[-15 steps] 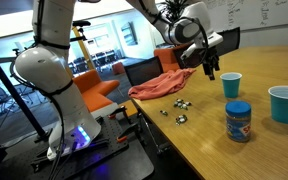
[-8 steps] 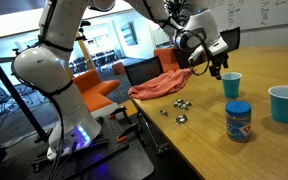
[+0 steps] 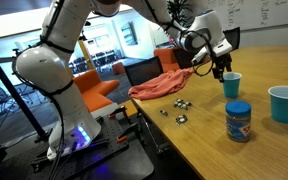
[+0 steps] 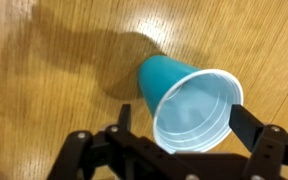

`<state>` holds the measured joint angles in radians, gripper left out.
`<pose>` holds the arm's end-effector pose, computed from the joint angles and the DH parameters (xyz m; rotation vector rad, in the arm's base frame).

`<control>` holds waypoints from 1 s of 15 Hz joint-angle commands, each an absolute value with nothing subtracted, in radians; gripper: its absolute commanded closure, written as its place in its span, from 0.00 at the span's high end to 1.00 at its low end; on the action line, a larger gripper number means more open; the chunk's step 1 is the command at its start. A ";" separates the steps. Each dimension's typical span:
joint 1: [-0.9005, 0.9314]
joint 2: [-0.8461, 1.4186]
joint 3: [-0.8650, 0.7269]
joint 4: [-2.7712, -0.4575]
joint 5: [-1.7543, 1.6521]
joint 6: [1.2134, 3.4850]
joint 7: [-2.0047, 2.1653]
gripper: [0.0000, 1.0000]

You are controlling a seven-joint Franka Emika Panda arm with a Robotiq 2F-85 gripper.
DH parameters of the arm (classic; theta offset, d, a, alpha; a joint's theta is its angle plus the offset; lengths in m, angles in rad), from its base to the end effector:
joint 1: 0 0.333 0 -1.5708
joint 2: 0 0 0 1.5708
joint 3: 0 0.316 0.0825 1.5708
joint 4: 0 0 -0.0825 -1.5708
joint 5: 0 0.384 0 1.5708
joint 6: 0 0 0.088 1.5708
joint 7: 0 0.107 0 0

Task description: Move the blue cup on the left to the left side of the table

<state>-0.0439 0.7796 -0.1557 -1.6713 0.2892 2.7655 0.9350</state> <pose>0.6926 -0.1368 0.1872 -2.3249 1.8117 -0.4318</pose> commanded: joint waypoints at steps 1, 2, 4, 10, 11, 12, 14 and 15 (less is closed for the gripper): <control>-0.014 0.798 -0.195 -1.626 0.272 2.671 0.983 1.00; -0.010 0.803 -0.200 -1.619 0.268 2.658 0.990 1.00; -0.004 0.814 -0.206 -1.609 0.260 2.647 0.996 1.00; 0.014 0.861 -0.221 -1.575 0.256 2.659 1.009 0.74; 0.017 0.867 -0.224 -1.569 0.255 2.658 1.012 0.66; 0.019 0.872 -0.226 -1.564 0.255 2.658 1.020 0.58; 0.021 0.877 -0.229 -1.554 0.253 2.658 1.026 0.42; 0.022 0.879 -0.229 -1.551 0.252 2.657 1.031 0.35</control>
